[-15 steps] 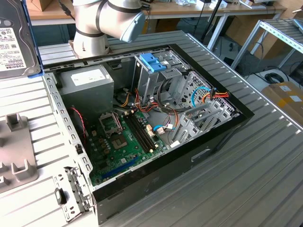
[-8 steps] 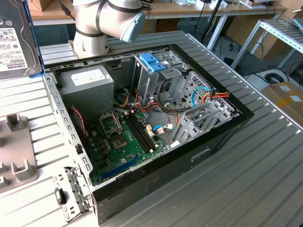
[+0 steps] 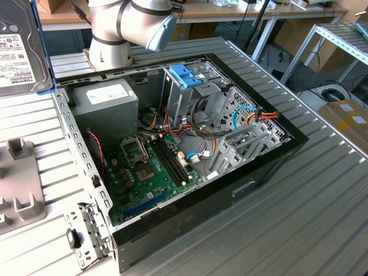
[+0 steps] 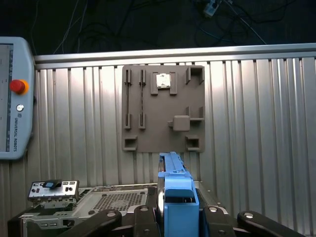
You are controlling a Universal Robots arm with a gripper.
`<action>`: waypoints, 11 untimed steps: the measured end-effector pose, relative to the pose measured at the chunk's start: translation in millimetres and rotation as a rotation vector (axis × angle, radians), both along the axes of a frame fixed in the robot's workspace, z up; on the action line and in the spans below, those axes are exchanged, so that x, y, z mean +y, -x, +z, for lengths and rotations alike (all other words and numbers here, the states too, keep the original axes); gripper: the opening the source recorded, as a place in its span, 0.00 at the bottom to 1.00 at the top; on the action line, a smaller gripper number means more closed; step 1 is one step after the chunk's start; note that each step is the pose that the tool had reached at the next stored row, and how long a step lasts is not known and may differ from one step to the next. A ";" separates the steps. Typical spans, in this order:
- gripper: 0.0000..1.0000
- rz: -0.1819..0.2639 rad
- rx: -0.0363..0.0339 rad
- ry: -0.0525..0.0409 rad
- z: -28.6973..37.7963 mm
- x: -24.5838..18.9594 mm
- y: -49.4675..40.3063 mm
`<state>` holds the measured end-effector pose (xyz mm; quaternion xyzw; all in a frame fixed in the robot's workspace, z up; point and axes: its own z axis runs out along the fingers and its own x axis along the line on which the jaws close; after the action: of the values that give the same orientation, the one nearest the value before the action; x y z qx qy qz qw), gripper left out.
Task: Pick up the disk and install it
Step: 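Pick up the disk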
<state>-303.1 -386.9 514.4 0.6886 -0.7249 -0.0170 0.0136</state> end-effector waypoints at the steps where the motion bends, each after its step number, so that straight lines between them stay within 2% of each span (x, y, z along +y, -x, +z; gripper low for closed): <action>1: 0.37 0.000 -0.0001 0.0000 -0.1 0.0 -0.3; 11: 0.37 0.000 -0.0001 0.0017 -0.8 0.0 -5.8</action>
<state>-297.3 -386.9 513.6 0.6885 -0.7249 -0.0163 0.0142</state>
